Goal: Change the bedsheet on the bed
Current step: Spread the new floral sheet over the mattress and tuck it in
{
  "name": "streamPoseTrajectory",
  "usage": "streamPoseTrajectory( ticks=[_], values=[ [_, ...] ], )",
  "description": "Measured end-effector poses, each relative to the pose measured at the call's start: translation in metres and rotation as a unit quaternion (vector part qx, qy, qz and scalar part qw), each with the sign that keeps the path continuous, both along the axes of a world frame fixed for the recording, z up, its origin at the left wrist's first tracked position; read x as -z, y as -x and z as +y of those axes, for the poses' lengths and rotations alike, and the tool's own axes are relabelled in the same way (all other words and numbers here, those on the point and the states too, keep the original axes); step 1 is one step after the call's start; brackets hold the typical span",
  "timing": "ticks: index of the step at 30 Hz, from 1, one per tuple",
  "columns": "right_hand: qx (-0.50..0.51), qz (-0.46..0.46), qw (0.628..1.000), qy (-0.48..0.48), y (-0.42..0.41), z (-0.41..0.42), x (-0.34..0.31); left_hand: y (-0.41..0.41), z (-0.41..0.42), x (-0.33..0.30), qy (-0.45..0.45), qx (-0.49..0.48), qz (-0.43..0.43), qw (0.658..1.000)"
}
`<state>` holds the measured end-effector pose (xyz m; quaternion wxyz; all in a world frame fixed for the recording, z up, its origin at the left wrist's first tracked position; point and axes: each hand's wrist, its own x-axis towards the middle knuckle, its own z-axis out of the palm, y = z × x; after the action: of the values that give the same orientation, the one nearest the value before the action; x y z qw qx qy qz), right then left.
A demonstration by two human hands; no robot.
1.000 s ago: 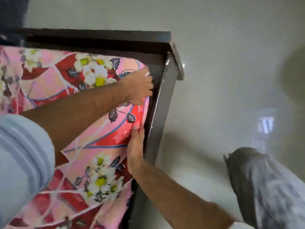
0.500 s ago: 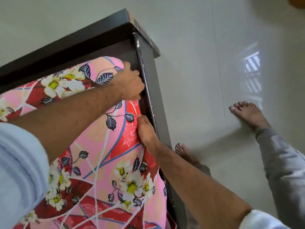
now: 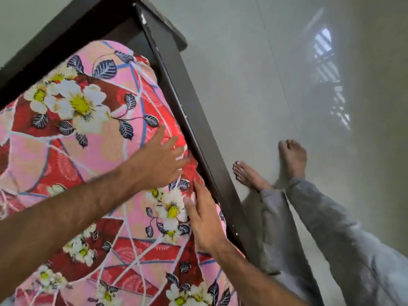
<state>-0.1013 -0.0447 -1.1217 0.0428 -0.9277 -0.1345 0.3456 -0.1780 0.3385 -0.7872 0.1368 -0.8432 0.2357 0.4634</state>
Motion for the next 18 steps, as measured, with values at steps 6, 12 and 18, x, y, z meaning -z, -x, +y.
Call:
streamPoseTrajectory(
  ticks=[6,12,18],
  values=[
    [0.149,0.373,0.854,-0.330,0.143,0.180,-0.302,-0.018,-0.011,0.032,-0.016,0.042,0.061,0.997],
    [0.119,0.352,0.903,-0.216,0.126,0.176,-0.282,-0.028,-0.024,0.050,-0.043,0.032,0.131,0.990],
    [0.098,0.223,0.946,-0.215,0.113,0.162,-0.264,-0.034,-0.023,0.064,-0.033,-0.012,0.147,0.988]
  ],
)
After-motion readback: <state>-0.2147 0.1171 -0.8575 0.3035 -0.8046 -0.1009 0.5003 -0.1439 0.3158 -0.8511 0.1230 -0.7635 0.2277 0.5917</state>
